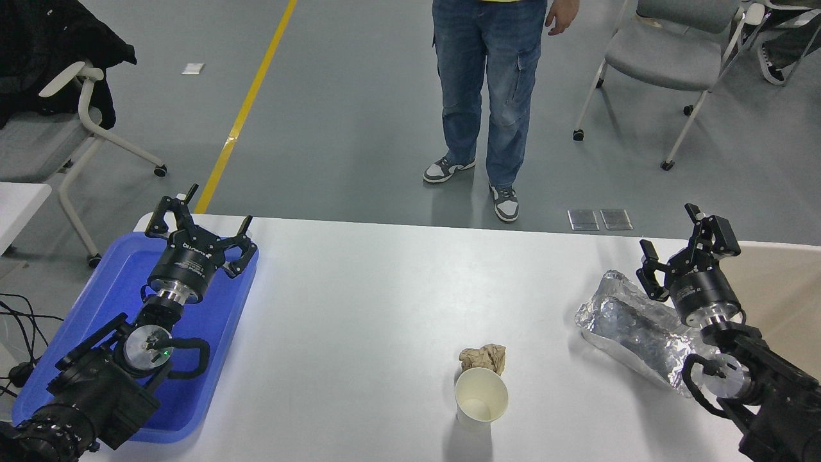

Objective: Pick up paper cup place in dustbin

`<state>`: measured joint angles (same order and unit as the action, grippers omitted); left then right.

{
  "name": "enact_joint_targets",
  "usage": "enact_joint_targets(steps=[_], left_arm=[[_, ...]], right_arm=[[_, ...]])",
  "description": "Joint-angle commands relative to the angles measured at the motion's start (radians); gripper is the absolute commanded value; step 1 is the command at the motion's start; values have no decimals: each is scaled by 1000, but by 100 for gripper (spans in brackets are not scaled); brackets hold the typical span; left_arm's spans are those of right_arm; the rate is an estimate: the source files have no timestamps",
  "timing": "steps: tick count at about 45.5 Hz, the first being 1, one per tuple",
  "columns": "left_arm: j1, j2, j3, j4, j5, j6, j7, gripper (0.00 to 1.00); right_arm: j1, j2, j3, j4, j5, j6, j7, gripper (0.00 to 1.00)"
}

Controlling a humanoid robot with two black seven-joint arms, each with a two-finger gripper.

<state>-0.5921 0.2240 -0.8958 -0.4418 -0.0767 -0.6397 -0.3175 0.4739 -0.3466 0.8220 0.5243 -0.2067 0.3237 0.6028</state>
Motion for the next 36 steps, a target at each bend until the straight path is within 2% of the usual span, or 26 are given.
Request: enact_joint_targets(steps=[1, 36], left_arm=[[0, 0, 0, 0, 0, -1, 0, 100], [0, 0, 0, 0, 0, 0, 0, 100]], right_arm=[[2, 0, -4, -1, 1, 5, 0, 100], [3, 0, -3, -9, 6, 3, 0, 100]])
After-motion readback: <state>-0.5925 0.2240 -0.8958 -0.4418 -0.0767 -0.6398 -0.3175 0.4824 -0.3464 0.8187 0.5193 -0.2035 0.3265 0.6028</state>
